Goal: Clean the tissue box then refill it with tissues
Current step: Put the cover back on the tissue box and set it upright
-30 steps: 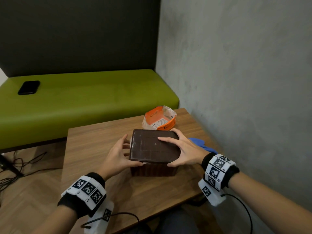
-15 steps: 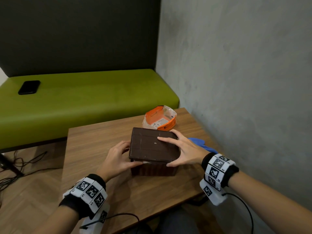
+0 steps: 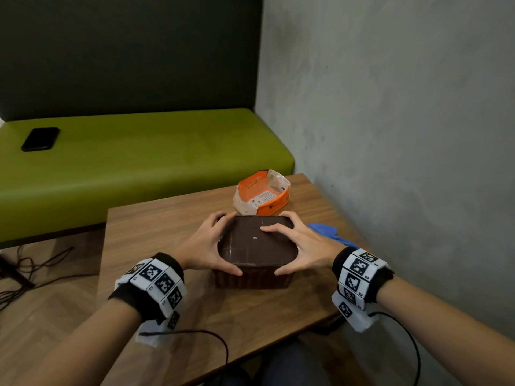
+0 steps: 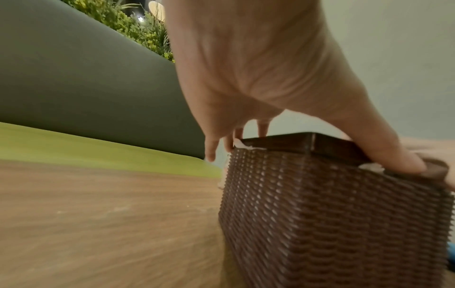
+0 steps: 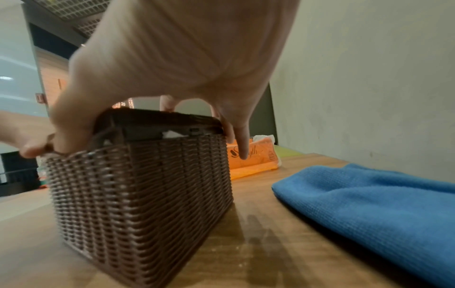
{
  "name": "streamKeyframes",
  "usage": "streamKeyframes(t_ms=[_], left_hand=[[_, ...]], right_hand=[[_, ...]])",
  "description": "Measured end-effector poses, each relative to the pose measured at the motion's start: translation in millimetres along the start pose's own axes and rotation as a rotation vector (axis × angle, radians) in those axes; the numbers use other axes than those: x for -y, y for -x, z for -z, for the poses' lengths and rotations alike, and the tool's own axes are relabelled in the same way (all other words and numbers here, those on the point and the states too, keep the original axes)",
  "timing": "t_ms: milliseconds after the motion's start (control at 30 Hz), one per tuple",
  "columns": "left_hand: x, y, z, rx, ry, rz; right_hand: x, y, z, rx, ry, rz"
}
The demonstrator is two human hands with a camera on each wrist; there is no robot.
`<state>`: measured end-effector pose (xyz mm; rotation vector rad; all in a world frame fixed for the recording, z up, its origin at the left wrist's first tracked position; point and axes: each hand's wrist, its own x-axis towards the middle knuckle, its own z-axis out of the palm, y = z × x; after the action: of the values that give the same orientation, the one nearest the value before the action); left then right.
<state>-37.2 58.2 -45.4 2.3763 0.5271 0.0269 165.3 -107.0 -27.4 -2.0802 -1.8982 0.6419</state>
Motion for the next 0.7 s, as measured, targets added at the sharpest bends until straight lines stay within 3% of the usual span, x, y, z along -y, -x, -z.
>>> streamKeyframes(t_ms=[400,600,700], left_hand=[[3,9,-5,-0.063,-0.029,-0.093],[3,11,-12,0.009,0.016,-0.020],[5,11,-11,0.052,0.117,0.041]], right_hand=[[8,-4,0,0.136,0.146,-0.070],[11,-16,5,0.268,0.263,-0.109],[9,-13,-2,0.275,0.115,-0.128]])
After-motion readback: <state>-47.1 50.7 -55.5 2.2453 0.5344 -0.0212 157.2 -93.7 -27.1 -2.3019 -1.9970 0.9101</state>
